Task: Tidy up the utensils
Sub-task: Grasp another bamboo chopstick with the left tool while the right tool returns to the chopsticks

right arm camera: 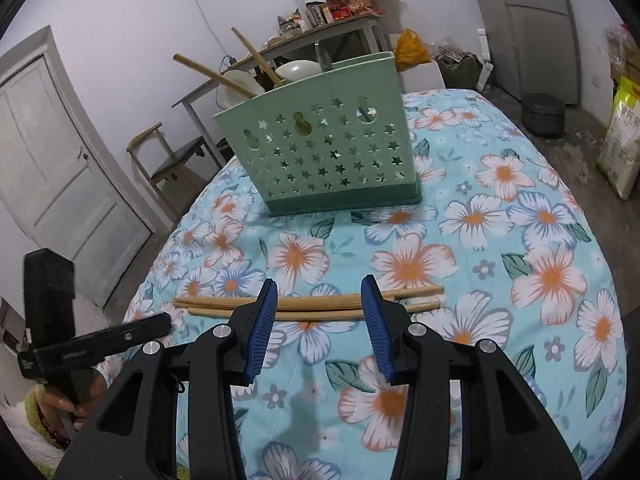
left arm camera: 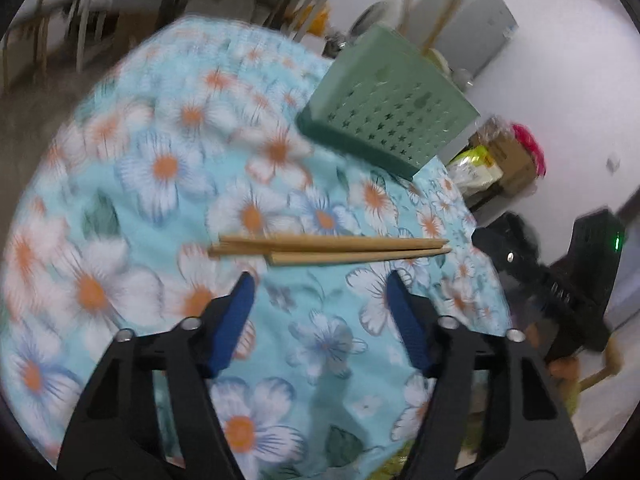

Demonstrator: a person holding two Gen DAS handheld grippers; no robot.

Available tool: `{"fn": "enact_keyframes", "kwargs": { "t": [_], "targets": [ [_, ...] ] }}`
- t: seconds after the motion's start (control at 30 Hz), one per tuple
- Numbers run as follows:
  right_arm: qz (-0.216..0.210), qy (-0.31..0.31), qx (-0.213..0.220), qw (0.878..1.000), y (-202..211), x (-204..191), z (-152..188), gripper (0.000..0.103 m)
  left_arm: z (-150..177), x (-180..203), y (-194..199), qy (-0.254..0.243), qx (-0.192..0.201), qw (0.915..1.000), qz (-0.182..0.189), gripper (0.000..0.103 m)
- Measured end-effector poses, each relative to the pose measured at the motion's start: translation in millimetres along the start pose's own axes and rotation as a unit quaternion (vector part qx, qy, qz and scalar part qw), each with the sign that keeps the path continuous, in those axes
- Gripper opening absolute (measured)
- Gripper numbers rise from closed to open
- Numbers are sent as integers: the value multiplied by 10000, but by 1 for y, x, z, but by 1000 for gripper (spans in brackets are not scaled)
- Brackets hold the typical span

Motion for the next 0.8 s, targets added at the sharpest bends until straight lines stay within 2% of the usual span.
{"fn": "enact_keyframes", "kwargs": {
  "t": [0.07,0.17,0.23,0.37,0.4,0.47,0.53,0.6,0.7,0.8],
  "targets": [
    [-18,104,19,9999,0,-7,-1,43,3,-8,-6,435,-59,9988,207,54],
    [-101,153,49,9998,1,-12,-4,43,1,-24,-7,1108,-16,9926,505,49],
    [-118,162,66,9998,1,-14,-5,43,-1,-37,-6,1625,33,9838,754,48],
    [-153,123,52,9998,-2,-14,-3,43,-4,-57,-7,2347,64,9661,1069,42],
    [-157,112,35,9998,-2,-14,-2,43,-4,-60,-7,2486,61,9623,1104,37],
    [-155,109,14,9998,-4,-15,-2,43,-4,-70,-9,2928,49,9482,1229,30],
    [-154,122,7,9998,-4,-15,-2,43,-2,-79,-10,3224,37,9379,1278,18],
    [-158,130,10,9998,-4,-16,-2,43,2,-86,-10,3443,40,9295,1325,15],
    [-164,125,8,9998,-4,-16,-3,43,3,-86,-9,3510,106,9264,1363,14],
    [-172,113,6,9998,-5,-16,-3,43,3,-87,-8,3474,160,9287,1289,7]
  ]
}}
Point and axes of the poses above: each gripper's, at about its wrist camera, not at the fingertips, and y roughly against the way its jaws point, x to its right, z to its underside, the point moved 8 cm from there along -y, roughly the way its jaws point, and after that the axes turned 5 degrees about -y, right-handed, at the moved point
